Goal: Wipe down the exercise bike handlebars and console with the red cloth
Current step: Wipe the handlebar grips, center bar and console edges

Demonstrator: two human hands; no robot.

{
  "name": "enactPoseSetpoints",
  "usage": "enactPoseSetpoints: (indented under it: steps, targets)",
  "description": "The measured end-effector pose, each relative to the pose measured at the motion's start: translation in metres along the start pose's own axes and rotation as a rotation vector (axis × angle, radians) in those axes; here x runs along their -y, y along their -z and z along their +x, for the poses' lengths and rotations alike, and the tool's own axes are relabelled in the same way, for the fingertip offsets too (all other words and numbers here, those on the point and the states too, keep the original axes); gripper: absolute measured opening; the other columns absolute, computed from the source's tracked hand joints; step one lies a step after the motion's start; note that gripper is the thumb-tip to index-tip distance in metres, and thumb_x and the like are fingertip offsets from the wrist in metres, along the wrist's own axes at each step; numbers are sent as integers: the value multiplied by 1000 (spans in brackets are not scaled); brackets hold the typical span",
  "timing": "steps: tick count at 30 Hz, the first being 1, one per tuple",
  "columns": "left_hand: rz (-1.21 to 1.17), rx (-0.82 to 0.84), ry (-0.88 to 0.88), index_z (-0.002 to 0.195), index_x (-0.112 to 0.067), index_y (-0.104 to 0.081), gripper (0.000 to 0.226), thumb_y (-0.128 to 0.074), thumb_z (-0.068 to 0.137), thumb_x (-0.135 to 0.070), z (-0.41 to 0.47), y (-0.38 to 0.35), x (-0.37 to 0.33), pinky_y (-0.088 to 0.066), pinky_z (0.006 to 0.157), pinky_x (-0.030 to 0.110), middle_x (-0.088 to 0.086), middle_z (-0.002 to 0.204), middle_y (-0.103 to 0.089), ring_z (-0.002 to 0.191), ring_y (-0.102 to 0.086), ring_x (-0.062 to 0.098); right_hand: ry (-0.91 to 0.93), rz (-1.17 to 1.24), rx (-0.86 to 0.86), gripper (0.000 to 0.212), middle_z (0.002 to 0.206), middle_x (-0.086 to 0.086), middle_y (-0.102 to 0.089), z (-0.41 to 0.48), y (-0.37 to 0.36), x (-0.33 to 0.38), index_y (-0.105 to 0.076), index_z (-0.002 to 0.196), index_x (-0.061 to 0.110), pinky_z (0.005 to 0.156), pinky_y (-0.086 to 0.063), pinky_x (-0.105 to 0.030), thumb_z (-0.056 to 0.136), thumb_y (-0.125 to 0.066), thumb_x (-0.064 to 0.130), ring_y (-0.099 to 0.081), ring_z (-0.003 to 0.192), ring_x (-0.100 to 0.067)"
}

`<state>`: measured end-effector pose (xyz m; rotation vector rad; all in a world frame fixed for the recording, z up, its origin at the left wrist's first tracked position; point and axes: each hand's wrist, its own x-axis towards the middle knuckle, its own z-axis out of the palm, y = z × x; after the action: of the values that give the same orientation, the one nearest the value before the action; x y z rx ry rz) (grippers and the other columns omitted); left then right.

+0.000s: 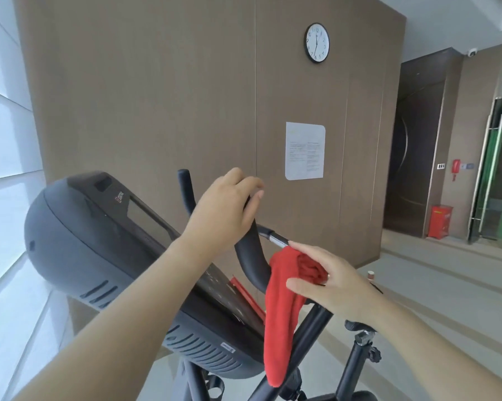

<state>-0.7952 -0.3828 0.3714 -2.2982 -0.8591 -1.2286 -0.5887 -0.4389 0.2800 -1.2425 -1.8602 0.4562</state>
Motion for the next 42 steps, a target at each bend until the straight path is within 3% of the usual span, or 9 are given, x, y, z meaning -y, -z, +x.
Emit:
enactPoseSetpoints:
  steps: [6, 14, 18, 22, 26, 33, 36, 39, 42]
  targets:
    - [-7, 6, -38, 114, -10, -60, 30, -42, 95, -23, -3, 0, 4, -42, 68, 35, 7, 92, -50, 70, -51, 30, 105, -178, -187, 48, 111, 27, -53, -11, -25, 2, -54, 113, 42, 85, -41, -11, 71, -77, 37, -53, 105, 5]
    - [-174, 245, -210, 131, -25, -46, 42, -39, 94, -41, -6, 19, 37, -43, 91, 32, -2, 122, -50, 107, -51, 20, 112, -64, -535, 47, 110, 22, -59, -10, -40, 42, -58, 109, 40, 85, -44, -12, 71, -78, 23, -56, 105, 0]
    - [-244, 156, -210, 130, -26, -46, 46, -34, 91, -45, -11, 11, 38, -44, 87, 31, -3, 122, -50, 105, -52, 20, 82, -196, -443, 66, 128, 19, -52, -8, -68, 46, -50, 132, 29, 96, -39, -12, 72, -77, 32, -48, 116, 7]
    - [-306, 90, -200, 132, -24, -46, 41, -43, 93, -37, -14, 6, 39, -42, 86, 29, -3, 121, -51, 104, -52, 20, 12, -246, -423, 65, 126, 23, -50, -26, -64, 30, -51, 129, 29, 90, -34, -1, 70, -80, 25, -44, 114, 17]
    - [-352, 46, -183, 129, -20, -50, 36, -50, 94, -26, -16, 5, 34, -36, 83, 22, 0, 119, -52, 102, -51, 20, -10, -233, -449, 63, 124, 22, -53, -22, -60, 39, -55, 126, 30, 95, -43, -15, 68, -81, 24, -50, 112, 7]
    - [-406, 41, -160, 127, -22, -51, 33, -50, 94, -26, -18, 4, 33, -42, 82, 30, -1, 122, -51, 104, -50, 21, -20, -302, -512, 67, 135, 13, -50, -24, -79, 37, -52, 131, 24, 103, -38, -16, 70, -78, 32, -46, 121, 5]
    - [-411, 35, -156, 126, -22, -52, 32, -50, 94, -26, -18, 3, 34, -45, 83, 34, -1, 121, -51, 104, -50, 22, -46, -305, -491, 62, 135, 14, -50, -29, -75, 35, -52, 130, 26, 92, -36, -2, 73, -75, 32, -47, 120, 4]
    - [-415, 29, -157, 125, -22, -52, 32, -50, 93, -26, -19, 2, 34, -46, 83, 36, -2, 120, -51, 103, -51, 22, -7, -296, -508, 53, 127, 15, -50, -26, -71, 41, -53, 129, 32, 87, -46, -14, 78, -69, 36, -49, 115, -3]
    - [-411, 27, -159, 123, -21, -53, 31, -49, 93, -26, -19, 1, 33, -46, 82, 36, -1, 119, -52, 101, -51, 22, 75, -330, -617, 51, 114, 14, -45, -18, -73, 50, -53, 125, 37, 88, -37, -7, 79, -71, 28, -47, 108, 0]
